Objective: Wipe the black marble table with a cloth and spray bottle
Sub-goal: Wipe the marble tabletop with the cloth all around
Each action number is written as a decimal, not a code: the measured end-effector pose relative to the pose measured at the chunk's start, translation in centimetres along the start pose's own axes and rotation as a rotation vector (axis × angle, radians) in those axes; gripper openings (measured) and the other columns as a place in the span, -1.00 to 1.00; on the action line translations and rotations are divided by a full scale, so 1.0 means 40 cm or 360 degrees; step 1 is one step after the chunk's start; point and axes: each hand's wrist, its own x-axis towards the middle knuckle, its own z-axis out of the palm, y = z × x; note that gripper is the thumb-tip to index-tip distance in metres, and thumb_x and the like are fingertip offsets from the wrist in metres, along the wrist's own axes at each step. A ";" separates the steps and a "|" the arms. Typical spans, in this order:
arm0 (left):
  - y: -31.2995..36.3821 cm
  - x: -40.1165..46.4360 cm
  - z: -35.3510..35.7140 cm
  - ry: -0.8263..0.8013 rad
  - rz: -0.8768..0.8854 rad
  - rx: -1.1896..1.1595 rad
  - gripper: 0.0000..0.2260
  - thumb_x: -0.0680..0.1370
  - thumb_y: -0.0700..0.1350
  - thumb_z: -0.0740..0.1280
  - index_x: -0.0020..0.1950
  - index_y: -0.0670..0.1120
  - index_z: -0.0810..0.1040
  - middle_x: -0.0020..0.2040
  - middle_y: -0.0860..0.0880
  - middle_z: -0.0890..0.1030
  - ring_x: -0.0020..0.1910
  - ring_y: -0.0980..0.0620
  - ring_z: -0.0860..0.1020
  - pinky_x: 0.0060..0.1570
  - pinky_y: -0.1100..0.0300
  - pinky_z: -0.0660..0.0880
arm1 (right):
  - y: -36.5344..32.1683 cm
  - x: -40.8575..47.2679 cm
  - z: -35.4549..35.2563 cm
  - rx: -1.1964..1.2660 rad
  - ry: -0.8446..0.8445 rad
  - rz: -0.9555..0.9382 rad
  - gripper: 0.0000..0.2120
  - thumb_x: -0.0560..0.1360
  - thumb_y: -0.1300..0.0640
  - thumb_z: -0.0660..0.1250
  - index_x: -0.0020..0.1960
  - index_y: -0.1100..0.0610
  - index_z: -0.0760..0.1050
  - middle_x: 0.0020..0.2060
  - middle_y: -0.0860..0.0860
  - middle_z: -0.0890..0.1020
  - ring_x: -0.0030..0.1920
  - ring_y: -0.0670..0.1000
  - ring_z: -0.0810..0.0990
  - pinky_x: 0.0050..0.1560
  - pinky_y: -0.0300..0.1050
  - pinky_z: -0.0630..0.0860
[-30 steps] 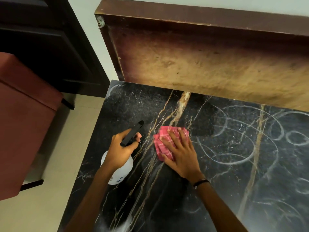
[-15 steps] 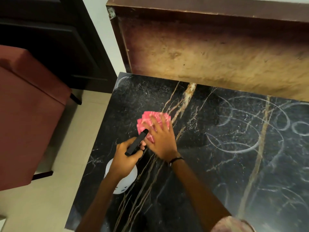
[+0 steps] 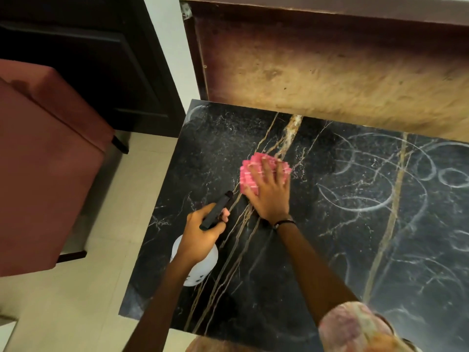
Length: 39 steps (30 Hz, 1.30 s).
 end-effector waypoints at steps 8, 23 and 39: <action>-0.014 -0.060 -0.012 -0.0045 -0.0003 0.0018 -0.76 0.47 -0.41 0.29 -0.17 -0.08 0.57 -0.37 0.05 0.55 -0.54 0.18 0.44 -0.47 0.44 0.33 | -0.019 -0.298 0.054 -0.0078 0.0019 -0.0508 -0.38 0.54 -0.37 -0.05 0.52 -0.13 0.12 0.52 0.03 0.17 0.54 0.20 -0.01 0.46 0.30 0.03; -0.047 -0.142 -0.031 -0.0067 0.0031 0.0062 -0.75 0.47 -0.40 0.29 -0.19 -0.06 0.57 -0.36 0.04 0.54 -0.51 0.18 0.42 -0.47 0.42 0.34 | -0.099 -0.319 0.050 -0.0071 -0.0099 -0.0393 -0.34 0.54 -0.35 -0.23 0.52 -0.09 0.15 0.52 0.10 0.18 0.52 0.27 -0.02 0.43 0.40 0.08; -0.116 -0.305 -0.110 0.0072 -0.0017 -0.0004 -0.76 0.47 -0.44 0.28 -0.14 -0.10 0.58 -0.28 0.01 0.59 -0.47 0.23 0.49 -0.42 0.48 0.36 | -0.147 -0.417 0.078 -0.0087 -0.0117 -0.0290 -0.34 0.52 -0.38 -0.10 0.52 -0.10 0.10 0.53 0.09 0.14 0.52 0.28 -0.01 0.42 0.43 0.06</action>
